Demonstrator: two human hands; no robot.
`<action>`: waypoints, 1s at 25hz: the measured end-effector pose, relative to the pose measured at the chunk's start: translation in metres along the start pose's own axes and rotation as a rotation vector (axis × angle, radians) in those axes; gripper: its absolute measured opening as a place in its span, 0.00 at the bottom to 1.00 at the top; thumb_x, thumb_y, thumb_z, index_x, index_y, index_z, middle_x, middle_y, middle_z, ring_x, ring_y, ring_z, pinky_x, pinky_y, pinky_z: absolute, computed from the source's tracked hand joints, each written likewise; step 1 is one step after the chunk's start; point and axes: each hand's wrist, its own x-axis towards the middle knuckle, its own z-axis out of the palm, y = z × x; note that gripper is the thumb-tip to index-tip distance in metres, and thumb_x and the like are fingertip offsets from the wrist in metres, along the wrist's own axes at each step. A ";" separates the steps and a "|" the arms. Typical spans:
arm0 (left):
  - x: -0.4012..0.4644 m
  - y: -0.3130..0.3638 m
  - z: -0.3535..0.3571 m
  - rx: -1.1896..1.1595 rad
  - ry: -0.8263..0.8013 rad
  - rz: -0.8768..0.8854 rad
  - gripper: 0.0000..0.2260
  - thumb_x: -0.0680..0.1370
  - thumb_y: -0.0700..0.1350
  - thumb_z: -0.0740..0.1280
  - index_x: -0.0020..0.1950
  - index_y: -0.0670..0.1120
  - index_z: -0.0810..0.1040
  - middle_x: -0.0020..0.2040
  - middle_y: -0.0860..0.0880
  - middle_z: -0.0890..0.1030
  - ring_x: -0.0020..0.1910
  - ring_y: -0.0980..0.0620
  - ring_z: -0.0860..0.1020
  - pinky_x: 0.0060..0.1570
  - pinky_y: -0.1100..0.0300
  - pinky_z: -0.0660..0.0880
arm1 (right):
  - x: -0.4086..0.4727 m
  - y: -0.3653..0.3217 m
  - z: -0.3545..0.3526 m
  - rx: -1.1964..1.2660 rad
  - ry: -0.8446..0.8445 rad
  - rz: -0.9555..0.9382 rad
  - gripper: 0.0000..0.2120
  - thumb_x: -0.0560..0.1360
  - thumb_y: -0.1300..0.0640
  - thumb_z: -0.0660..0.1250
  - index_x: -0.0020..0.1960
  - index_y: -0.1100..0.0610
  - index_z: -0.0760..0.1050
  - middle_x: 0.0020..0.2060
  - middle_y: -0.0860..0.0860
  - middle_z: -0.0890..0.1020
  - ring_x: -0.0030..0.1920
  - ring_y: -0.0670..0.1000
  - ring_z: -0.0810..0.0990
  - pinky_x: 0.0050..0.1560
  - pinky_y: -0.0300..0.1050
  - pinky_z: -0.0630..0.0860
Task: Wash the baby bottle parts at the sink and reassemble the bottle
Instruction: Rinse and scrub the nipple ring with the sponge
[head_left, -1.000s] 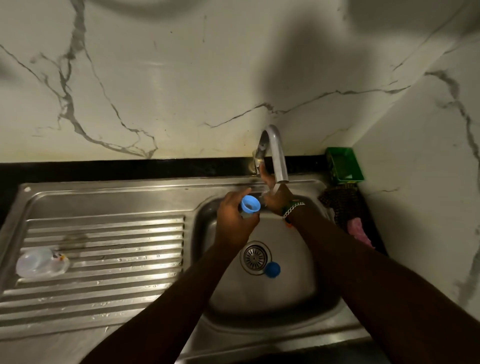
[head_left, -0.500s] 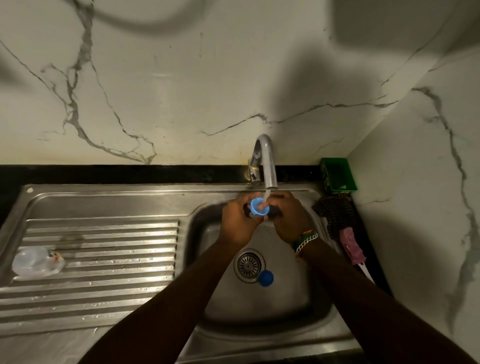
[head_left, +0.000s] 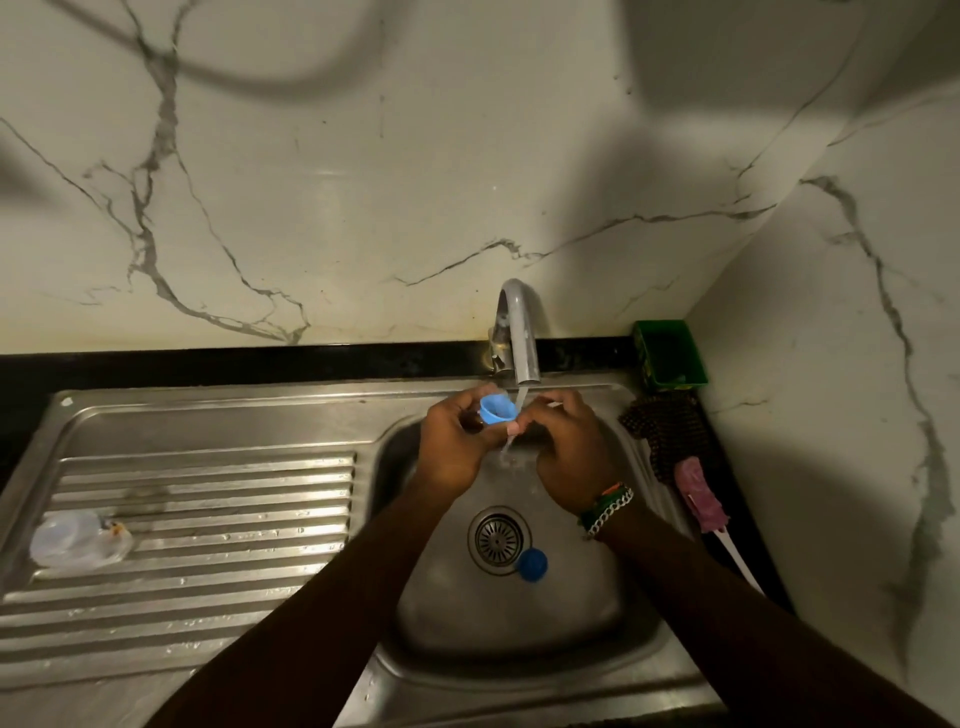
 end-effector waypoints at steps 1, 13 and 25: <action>0.001 0.000 -0.001 0.027 -0.030 0.007 0.23 0.71 0.36 0.78 0.66 0.42 0.80 0.56 0.46 0.86 0.54 0.49 0.85 0.54 0.58 0.82 | 0.004 -0.003 -0.003 0.051 0.034 0.036 0.17 0.70 0.51 0.58 0.53 0.53 0.81 0.59 0.54 0.76 0.59 0.55 0.76 0.56 0.50 0.76; -0.002 -0.005 0.020 -0.650 -0.222 -0.402 0.19 0.81 0.52 0.66 0.63 0.39 0.77 0.44 0.45 0.82 0.31 0.59 0.72 0.29 0.67 0.71 | 0.006 0.003 0.014 0.272 0.019 0.142 0.18 0.72 0.59 0.68 0.62 0.58 0.78 0.62 0.59 0.73 0.63 0.58 0.75 0.66 0.58 0.75; 0.006 0.003 0.027 -0.698 -0.135 -0.470 0.20 0.85 0.55 0.57 0.60 0.39 0.75 0.34 0.46 0.76 0.26 0.57 0.68 0.26 0.66 0.68 | -0.004 0.012 0.019 0.168 0.021 0.070 0.22 0.70 0.64 0.72 0.64 0.53 0.77 0.66 0.57 0.70 0.66 0.58 0.72 0.65 0.49 0.74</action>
